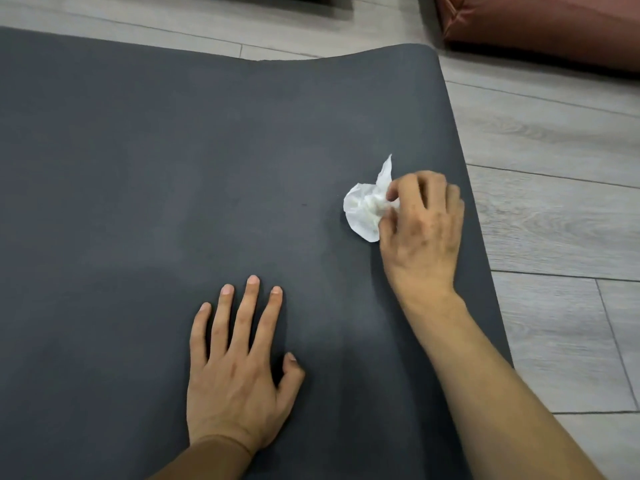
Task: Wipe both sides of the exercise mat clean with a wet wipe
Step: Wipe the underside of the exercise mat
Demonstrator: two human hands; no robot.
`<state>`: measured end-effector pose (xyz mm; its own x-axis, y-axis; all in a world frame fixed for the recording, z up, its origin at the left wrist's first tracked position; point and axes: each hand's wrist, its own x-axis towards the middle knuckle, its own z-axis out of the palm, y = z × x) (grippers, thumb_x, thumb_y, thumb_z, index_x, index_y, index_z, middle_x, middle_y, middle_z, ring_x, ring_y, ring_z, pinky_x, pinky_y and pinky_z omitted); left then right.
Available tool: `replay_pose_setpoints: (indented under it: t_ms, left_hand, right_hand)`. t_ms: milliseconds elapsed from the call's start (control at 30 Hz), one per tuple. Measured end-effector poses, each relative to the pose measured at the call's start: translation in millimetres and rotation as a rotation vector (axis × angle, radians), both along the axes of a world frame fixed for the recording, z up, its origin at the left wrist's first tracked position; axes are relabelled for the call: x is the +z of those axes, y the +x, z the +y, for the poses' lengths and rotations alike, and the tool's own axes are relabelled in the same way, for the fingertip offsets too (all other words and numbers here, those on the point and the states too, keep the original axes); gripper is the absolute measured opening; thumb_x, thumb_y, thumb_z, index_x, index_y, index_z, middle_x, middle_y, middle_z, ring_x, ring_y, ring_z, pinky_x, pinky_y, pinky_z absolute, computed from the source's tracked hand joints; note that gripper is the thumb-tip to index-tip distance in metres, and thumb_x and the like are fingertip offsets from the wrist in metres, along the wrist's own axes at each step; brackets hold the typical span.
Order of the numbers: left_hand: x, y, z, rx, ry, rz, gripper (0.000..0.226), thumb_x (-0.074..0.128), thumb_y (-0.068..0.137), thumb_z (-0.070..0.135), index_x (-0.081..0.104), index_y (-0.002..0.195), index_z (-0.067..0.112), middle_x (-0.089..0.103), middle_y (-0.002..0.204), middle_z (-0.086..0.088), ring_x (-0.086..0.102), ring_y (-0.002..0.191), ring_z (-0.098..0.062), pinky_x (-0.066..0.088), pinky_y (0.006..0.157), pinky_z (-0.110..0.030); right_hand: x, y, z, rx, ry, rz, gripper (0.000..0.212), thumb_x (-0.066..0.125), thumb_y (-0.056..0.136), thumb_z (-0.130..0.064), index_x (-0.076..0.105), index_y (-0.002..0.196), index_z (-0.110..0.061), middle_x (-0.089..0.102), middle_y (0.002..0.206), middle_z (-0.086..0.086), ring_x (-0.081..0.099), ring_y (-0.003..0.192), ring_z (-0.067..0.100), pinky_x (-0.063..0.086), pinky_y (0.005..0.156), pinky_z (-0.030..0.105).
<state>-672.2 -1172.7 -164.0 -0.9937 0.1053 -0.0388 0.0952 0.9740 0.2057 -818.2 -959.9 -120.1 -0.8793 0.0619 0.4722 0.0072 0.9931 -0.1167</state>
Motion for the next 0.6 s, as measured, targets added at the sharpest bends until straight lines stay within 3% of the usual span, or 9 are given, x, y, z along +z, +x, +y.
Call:
replay_pose_setpoints:
  t_ms: [100,233,300,433,500,600]
  left_hand:
    - [0.3,0.7,-0.6,0.0,-0.003,-0.009,0.078,0.044,0.084,0.046,0.043,0.157,0.019,0.032,0.167,-0.009,0.029,0.153,-0.037,0.023,0.122,-0.061]
    - [0.4,-0.1,-0.4,0.001,-0.004,-0.02,0.078,0.043,0.084,0.046,0.043,0.157,0.019,0.032,0.167,-0.008,0.029,0.153,-0.037,0.023,0.122,-0.061]
    - [0.2,-0.1,-1.0,-0.003,-0.014,-0.028,0.078,0.043,0.084,0.047,0.042,0.157,0.02,0.031,0.167,-0.008,0.028,0.154,-0.037,0.023,0.122,-0.061]
    - [1.5,0.0,-0.3,0.001,-0.01,-0.031,0.078,0.043,0.084,0.047,0.041,0.158,0.02,0.031,0.167,-0.007,0.027,0.154,-0.036,0.023,0.123,-0.06]
    - [1.2,-0.1,-0.2,0.001,-0.015,-0.025,0.078,0.042,0.085,0.048,0.041,0.158,0.02,0.03,0.168,-0.007,0.027,0.154,-0.036,0.022,0.123,-0.06]
    - [0.8,-0.8,0.0,-0.004,-0.012,-0.022,0.078,0.043,0.085,0.047,0.041,0.158,0.019,0.031,0.167,-0.008,0.028,0.154,-0.037,0.022,0.123,-0.06]
  right_hand:
    - [-8.2,2.4,15.7,0.363,-0.027,-0.147,0.018,0.059,0.082,-0.005,0.066,0.094,-0.015,0.064,0.095,-0.002,0.056,0.09,0.026,0.042,0.078,0.034]
    - [-15.2,1.0,43.6,0.47,-0.078,-0.45,0.037,0.06,0.093,-0.026,0.06,0.13,-0.025,0.059,0.131,-0.009,0.052,0.12,0.017,0.043,0.103,0.033]
    - [-19.5,-4.5,49.5,0.474,-0.09,-0.381,0.036,0.064,0.092,-0.023,0.062,0.129,-0.027,0.061,0.13,-0.01,0.056,0.114,0.018,0.047,0.098,0.033]
    - [-28.4,-19.4,32.4,0.413,0.008,-0.214,0.022,0.062,0.088,-0.007,0.072,0.104,-0.019,0.069,0.095,-0.003,0.054,0.077,0.026,0.051,0.069,0.039]
    - [-19.8,-23.1,32.2,0.399,0.078,-0.12,0.018,0.056,0.088,-0.006,0.07,0.096,-0.015,0.065,0.087,0.003,0.052,0.076,0.029,0.05,0.068,0.043]
    - [1.2,-21.3,53.0,0.222,0.075,0.097,0.017,0.051,0.093,-0.006,0.065,0.101,-0.011,0.062,0.086,0.011,0.055,0.081,0.034,0.046,0.075,0.045]
